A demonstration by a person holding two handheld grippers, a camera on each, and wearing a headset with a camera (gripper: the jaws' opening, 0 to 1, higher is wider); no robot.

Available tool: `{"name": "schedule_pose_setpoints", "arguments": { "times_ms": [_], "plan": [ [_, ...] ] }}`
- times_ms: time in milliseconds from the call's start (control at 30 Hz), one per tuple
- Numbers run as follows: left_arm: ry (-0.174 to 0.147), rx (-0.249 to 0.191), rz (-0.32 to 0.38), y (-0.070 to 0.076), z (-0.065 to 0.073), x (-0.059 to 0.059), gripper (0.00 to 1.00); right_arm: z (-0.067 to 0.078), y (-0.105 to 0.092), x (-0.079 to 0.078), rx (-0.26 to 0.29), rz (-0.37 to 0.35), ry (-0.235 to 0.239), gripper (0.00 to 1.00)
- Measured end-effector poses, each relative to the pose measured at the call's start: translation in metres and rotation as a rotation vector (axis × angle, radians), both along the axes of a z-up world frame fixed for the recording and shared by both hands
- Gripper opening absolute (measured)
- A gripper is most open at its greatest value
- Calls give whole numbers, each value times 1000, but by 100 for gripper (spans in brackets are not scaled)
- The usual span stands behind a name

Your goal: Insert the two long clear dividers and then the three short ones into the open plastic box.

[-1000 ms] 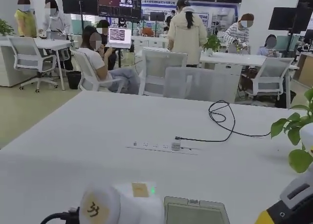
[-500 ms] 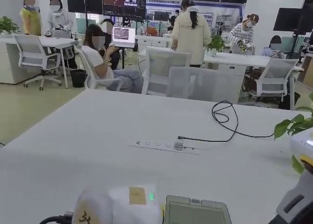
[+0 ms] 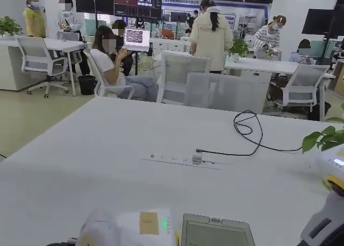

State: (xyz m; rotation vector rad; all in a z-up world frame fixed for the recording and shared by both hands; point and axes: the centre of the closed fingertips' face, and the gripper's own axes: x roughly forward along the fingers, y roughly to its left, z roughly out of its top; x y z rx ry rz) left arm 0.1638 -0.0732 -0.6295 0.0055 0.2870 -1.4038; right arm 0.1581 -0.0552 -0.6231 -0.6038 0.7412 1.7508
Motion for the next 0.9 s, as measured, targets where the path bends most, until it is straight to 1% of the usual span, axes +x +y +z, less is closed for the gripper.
{"name": "schedule_pose_setpoints", "arguments": {
  "times_ms": [67,100,200,267,367,433,533,600,700,767,867,900],
  "plan": [
    [8,-2,10,1,0,1,0,0,1,0,0,3,-2,3],
    [6,-1,18,1,-1,2,0,0,1,0,0,3,-4,3],
    [0,24,30,6,-6,3,2,-1,2,1,-1,0,-6,3],
    [1,30,43,8,-9,5,6,-1,1,1,-2,1,-8,3],
    [12,38,63,13,-12,9,11,-1,1,4,-1,-3,-14,3],
    [12,54,81,18,-16,11,13,-1,1,8,-1,-10,-24,3],
    [18,65,111,24,-19,15,21,-1,0,16,-5,-29,-40,3],
    [22,79,128,29,-23,17,24,-3,0,20,-6,-36,-47,3],
    [34,96,155,36,-28,21,29,-6,0,27,-16,-49,-65,3],
    [35,99,169,40,-30,22,36,-9,-1,33,-23,-57,-74,3],
    [37,117,192,47,-36,26,42,-15,-1,43,-39,-71,-96,3],
    [44,122,197,49,-39,26,45,-16,-2,46,-42,-73,-100,3]
  ]
}}
